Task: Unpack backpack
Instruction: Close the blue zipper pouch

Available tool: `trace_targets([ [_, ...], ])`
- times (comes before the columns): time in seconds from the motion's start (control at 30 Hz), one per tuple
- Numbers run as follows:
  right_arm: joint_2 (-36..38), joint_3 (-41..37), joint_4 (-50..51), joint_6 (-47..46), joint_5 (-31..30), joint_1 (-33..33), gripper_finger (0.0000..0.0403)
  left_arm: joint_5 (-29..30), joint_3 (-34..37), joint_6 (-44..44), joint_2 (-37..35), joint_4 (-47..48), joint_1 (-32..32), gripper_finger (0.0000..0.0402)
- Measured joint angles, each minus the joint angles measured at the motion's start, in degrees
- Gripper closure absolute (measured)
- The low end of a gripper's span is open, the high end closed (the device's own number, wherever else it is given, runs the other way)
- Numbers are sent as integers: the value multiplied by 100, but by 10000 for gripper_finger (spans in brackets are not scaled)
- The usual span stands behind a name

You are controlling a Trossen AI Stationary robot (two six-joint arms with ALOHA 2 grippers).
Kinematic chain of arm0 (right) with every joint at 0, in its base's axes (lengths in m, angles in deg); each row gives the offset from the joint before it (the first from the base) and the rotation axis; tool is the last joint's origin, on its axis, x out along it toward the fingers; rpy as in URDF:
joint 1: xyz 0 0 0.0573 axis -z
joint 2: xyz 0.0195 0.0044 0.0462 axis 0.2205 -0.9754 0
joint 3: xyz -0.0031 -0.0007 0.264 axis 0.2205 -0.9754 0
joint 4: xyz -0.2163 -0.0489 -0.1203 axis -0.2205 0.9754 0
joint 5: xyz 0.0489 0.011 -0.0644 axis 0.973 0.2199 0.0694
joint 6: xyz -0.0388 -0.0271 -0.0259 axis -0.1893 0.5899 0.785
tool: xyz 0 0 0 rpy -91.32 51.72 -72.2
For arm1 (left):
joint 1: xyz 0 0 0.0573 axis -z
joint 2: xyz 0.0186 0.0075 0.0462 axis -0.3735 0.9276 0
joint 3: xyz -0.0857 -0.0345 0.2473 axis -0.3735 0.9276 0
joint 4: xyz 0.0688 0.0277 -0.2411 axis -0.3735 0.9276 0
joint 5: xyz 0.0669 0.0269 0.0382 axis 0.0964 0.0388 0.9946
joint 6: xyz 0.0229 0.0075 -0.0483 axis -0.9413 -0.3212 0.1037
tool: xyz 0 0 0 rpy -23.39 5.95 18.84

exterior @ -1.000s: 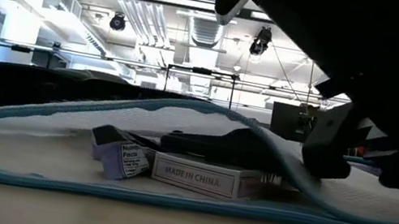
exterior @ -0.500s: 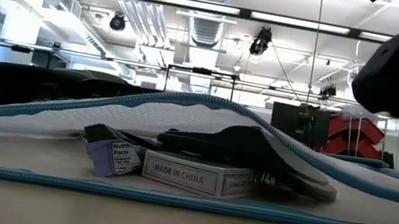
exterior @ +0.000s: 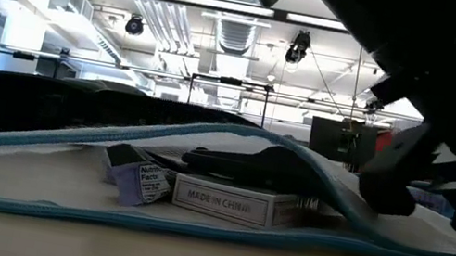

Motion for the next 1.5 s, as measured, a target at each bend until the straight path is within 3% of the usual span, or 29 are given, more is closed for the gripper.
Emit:
trace_targets([
  [0.17,3,2,65,-76,106,-6,403,-147,-416,107,-37,769,87,322],
  [0.33,10,-5,34,-32,146,-1,403,681,-326,-491,-227,115,125,322],
  [0.5,8,-17,9,-11,138,1,403,796,-260,-721,29,-406,-110,322],
  [0.67,2,-18,40,-28,225,-2,403,-37,-260,-955,226,-924,-180,322],
  [1.03,13,-5,8,-71,182,5,403,-278,-274,-215,80,86,-83,322],
  [1.3,13,-5,30,-76,190,35,403,1127,-378,-20,-111,188,108,322],
  [1.5,13,-5,50,-125,190,66,403,1468,-300,559,-3,59,98,322],
])
